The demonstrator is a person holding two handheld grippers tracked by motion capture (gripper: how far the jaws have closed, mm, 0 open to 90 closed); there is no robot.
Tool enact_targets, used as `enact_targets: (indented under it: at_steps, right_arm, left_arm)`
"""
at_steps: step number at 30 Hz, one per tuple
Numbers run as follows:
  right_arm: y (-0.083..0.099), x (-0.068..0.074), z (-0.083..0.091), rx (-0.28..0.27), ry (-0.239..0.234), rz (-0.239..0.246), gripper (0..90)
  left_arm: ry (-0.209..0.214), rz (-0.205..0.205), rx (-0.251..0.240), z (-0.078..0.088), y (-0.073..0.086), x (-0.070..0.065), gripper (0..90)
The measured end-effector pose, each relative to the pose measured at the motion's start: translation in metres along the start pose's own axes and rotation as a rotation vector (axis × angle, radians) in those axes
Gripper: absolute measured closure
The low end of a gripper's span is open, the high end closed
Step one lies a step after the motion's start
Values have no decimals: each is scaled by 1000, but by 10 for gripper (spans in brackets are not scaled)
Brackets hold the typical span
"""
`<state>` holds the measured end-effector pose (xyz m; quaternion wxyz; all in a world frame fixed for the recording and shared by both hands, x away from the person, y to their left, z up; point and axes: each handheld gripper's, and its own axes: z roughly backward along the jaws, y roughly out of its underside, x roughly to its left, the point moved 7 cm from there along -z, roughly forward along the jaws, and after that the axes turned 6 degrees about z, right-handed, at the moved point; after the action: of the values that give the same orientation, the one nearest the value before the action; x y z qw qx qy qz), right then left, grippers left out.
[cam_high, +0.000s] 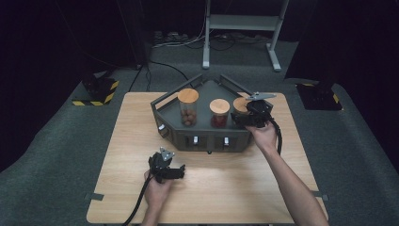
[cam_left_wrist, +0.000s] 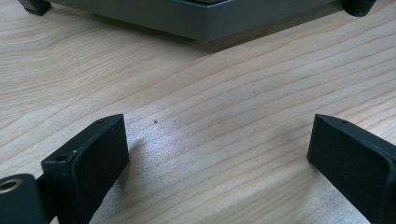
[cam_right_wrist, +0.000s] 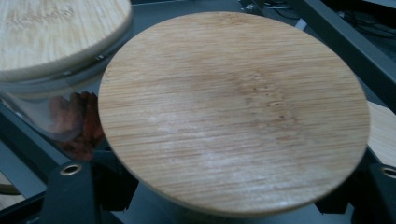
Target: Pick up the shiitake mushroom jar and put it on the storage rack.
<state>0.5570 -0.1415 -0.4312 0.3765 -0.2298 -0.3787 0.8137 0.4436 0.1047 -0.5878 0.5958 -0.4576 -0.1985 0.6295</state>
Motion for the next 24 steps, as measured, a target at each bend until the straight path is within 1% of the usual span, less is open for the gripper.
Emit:
enact_targets:
  at_steps: [3,8,13,17,24]
  right_arm:
    - [-3,4,-3,8,3,15,252]
    - [-4,3,-6,12,-11,-1,252]
    - [-4,2,-5,28,-17,1,252]
    - [-2,1,-5,15,-22,2,252]
    - [0,-1,-5,11,-30,-8,252]
  left_arm:
    - [0,0,0,0,0,0,51]
    - [-1,2,-1,0,0,0,50]
    - [-1,0,0,0,0,0,47]
    - [-2,1,0,0,0,0,45]
    - [-1,5,-2,-1,0,-1,44]
